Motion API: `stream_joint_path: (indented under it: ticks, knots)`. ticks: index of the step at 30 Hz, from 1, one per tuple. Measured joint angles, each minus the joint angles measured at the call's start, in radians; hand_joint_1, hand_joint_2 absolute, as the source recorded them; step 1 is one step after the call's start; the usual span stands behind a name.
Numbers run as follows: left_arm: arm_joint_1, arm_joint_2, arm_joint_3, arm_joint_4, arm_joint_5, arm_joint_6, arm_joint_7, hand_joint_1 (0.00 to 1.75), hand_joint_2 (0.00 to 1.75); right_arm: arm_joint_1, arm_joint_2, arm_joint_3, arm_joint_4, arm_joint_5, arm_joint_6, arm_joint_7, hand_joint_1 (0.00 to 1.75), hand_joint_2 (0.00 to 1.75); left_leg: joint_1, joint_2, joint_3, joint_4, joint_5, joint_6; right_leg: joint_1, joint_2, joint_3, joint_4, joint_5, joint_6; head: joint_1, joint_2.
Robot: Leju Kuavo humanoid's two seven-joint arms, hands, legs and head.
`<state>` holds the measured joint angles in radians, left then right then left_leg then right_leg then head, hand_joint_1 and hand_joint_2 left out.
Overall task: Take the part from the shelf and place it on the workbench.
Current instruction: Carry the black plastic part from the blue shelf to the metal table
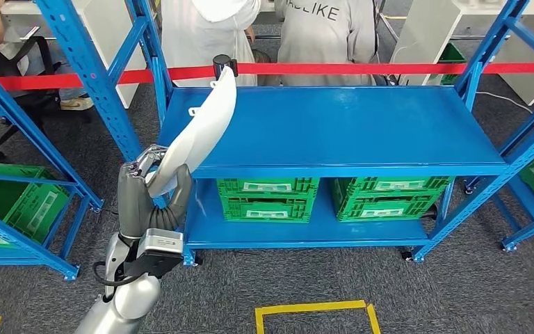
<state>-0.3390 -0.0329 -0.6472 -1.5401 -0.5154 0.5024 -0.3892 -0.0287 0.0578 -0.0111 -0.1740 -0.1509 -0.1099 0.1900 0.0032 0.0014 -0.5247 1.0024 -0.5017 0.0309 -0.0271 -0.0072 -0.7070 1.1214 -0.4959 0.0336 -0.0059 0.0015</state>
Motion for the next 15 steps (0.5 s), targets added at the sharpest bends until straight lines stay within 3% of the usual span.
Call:
stream_joint_path:
  ticks: [1,2,3,4,6,8,9,10,12,13,15]
  knots:
    - [0.003,-0.001,0.002,0.004,0.0,0.001,0.0,1.75,1.75,0.0,0.0,0.0,0.0,-0.006,0.0,0.0,0.0,0.0,-0.002,0.0,-0.016,0.0,0.013,0.004,0.002,0.001,-0.015,0.066,-0.053,0.001,0.001,0.0]
    - [0.006,-0.001,0.003,0.01,-0.001,0.002,-0.001,1.75,1.75,-0.001,0.001,0.0,0.0,-0.011,0.0,0.0,0.0,0.0,-0.004,0.0,-0.033,0.002,0.027,0.005,0.003,0.001,-0.024,0.13,-0.087,0.001,0.002,0.0]
    - [0.01,-0.001,0.005,0.016,-0.001,0.004,-0.002,1.75,1.75,-0.001,0.001,0.0,0.0,-0.015,-0.001,0.0,0.0,0.0,-0.006,0.001,-0.052,0.005,0.041,0.006,0.005,0.002,-0.024,0.176,-0.092,0.0,0.003,0.0]
    - [0.014,-0.001,0.008,0.023,-0.001,0.006,-0.004,1.75,1.75,-0.001,0.001,-0.001,0.0,-0.018,-0.001,0.001,0.0,0.0,-0.007,0.001,-0.071,0.009,0.053,0.005,0.007,0.002,-0.011,0.195,-0.074,-0.002,0.003,0.0]
    - [0.018,-0.001,0.016,0.034,-0.001,0.011,-0.008,1.75,1.75,-0.001,0.001,-0.003,0.0,-0.023,-0.001,0.002,0.0,0.0,-0.009,0.002,-0.108,0.02,0.074,0.001,0.011,0.002,0.065,0.132,-0.02,-0.01,0.003,0.0]
    - [0.021,-0.001,0.026,0.039,0.0,0.018,-0.016,1.75,1.75,-0.003,0.001,-0.004,0.0,-0.025,0.001,0.002,0.0,0.0,-0.011,0.002,-0.134,0.034,0.091,-0.008,0.018,0.003,0.169,-0.008,-0.034,-0.022,0.003,0.0]
    - [0.022,0.0,0.031,0.041,0.003,0.022,-0.023,1.75,1.75,-0.004,0.002,-0.004,0.0,-0.025,0.003,0.002,0.0,0.0,-0.012,0.002,-0.14,0.037,0.099,-0.013,0.021,0.004,0.201,-0.06,-0.052,-0.028,0.004,0.0]
    - [0.023,0.001,0.036,0.042,0.007,0.027,-0.03,1.75,1.75,-0.004,0.002,-0.004,0.0,-0.024,0.004,0.002,0.0,0.0,-0.011,0.003,-0.143,0.037,0.108,-0.019,0.025,0.005,0.214,-0.09,-0.066,-0.034,0.004,0.0]
    - [0.026,0.006,0.045,0.048,0.018,0.036,-0.047,1.75,1.75,-0.003,0.004,-0.005,0.0,-0.022,0.005,0.001,0.0,0.0,-0.01,0.003,-0.146,0.033,0.12,-0.031,0.023,0.004,0.203,-0.098,-0.052,-0.046,0.004,0.0]
    - [0.027,0.01,0.049,0.051,0.023,0.04,-0.053,1.75,1.75,-0.002,0.005,-0.005,0.001,-0.022,0.005,0.001,0.0,0.0,-0.008,0.002,-0.152,0.043,0.105,-0.038,0.021,0.002,0.194,-0.099,-0.04,-0.054,0.003,0.0]
    - [0.03,0.017,0.055,0.058,0.028,0.044,-0.063,1.75,1.75,-0.001,0.006,-0.005,0.001,-0.022,0.005,-0.002,0.0,0.0,-0.004,-0.001,-0.176,0.115,0.017,-0.05,0.017,-0.003,0.169,-0.101,-0.014,-0.066,-0.001,0.0]
